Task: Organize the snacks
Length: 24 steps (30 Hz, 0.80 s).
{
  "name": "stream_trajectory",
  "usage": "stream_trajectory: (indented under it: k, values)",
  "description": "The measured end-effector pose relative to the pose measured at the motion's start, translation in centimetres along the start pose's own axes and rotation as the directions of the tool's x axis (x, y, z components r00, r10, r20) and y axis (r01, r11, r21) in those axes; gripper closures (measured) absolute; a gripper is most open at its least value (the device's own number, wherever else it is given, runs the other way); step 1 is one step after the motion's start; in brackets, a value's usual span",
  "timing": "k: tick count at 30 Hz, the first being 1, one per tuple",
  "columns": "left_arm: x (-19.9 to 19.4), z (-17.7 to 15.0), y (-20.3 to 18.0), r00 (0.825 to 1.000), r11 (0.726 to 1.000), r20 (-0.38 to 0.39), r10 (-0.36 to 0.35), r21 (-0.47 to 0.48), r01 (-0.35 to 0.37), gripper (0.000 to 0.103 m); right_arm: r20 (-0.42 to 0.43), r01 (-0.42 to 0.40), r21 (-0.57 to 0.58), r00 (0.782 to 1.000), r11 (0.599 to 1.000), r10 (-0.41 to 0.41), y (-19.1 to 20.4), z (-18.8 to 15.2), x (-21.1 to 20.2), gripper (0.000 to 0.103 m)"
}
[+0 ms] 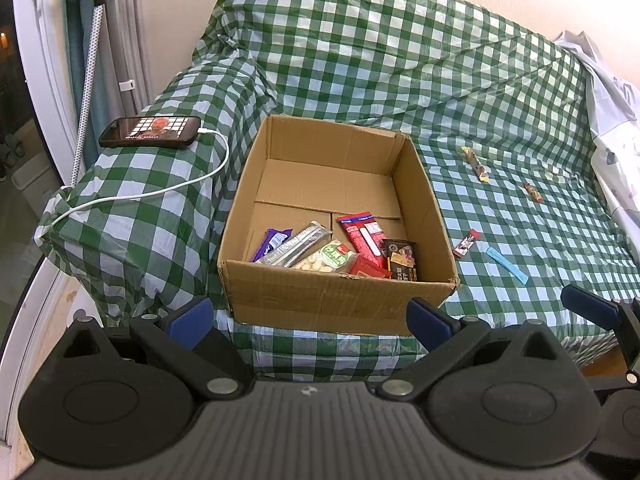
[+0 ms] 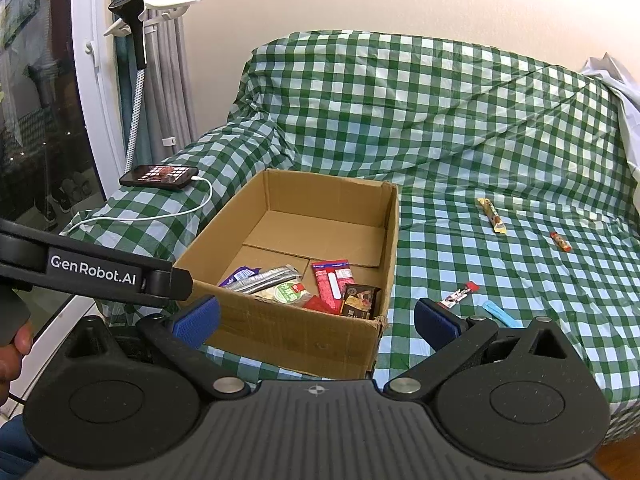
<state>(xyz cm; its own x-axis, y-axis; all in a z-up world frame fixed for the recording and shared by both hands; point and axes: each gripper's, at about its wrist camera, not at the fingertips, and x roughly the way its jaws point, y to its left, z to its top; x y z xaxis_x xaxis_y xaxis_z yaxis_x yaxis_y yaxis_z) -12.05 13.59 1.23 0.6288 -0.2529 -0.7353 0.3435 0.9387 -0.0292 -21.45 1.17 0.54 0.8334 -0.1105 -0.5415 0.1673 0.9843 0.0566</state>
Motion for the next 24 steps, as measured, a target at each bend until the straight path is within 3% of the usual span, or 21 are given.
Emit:
stream_trajectory:
  k: [24]
  values:
    - [0.91, -0.09, -0.02, 1.0, 1.0, -0.031, 0.001, 0.005, -0.001, 0.0, -0.032, 0.015, 0.043, 0.999, 0.999, -0.014, -0.31, -0.53, 0.93, 0.001]
